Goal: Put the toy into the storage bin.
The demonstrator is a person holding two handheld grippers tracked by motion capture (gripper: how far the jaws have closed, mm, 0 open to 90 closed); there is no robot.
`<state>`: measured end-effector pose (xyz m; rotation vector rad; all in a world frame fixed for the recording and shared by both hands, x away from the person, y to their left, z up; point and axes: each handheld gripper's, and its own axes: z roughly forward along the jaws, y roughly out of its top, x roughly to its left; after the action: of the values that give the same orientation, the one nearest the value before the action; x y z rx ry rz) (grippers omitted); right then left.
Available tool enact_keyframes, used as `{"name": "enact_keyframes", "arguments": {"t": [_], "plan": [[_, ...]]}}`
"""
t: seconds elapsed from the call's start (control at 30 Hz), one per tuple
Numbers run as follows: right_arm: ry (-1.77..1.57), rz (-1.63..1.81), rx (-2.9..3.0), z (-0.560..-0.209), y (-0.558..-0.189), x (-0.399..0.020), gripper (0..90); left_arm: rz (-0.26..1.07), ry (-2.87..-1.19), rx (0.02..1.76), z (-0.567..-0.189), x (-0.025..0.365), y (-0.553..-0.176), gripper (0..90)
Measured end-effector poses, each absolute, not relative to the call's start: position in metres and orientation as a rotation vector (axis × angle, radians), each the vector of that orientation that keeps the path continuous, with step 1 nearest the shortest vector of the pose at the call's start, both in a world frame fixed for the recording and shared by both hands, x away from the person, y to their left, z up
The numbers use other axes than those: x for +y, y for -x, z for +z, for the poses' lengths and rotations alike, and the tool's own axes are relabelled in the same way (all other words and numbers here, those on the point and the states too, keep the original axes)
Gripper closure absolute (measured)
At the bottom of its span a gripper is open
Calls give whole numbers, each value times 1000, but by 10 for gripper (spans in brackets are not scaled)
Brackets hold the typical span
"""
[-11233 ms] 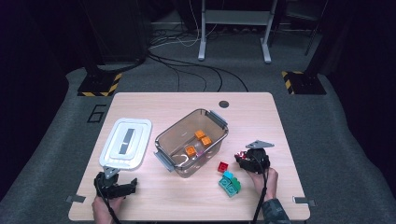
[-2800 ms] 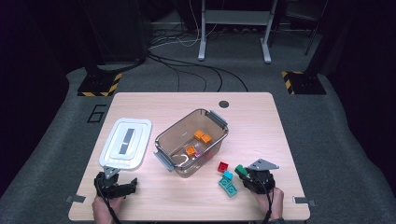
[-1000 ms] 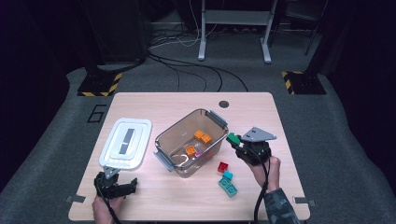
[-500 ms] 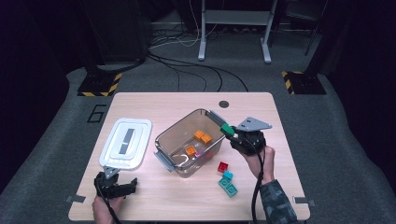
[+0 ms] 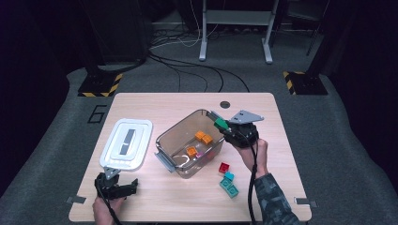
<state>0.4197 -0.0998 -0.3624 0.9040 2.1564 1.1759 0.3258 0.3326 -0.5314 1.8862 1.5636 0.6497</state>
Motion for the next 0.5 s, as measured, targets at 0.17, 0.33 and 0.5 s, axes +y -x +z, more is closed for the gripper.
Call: {"name": "enact_keyframes", "arguments": {"t": [0.17,0.33,0.5], "plan": [[-909,1168,2174,-368,-428,-91,665,649,-1886,1562,-531,333,-326,0],[-921,1163,2188,-373,-438,-86,665,651,-1887,1563,-531,333,-326,0],[-935,1164,2203,-379,-446,-81,664,651,-1886,1563,-531,333,-326,0]]}}
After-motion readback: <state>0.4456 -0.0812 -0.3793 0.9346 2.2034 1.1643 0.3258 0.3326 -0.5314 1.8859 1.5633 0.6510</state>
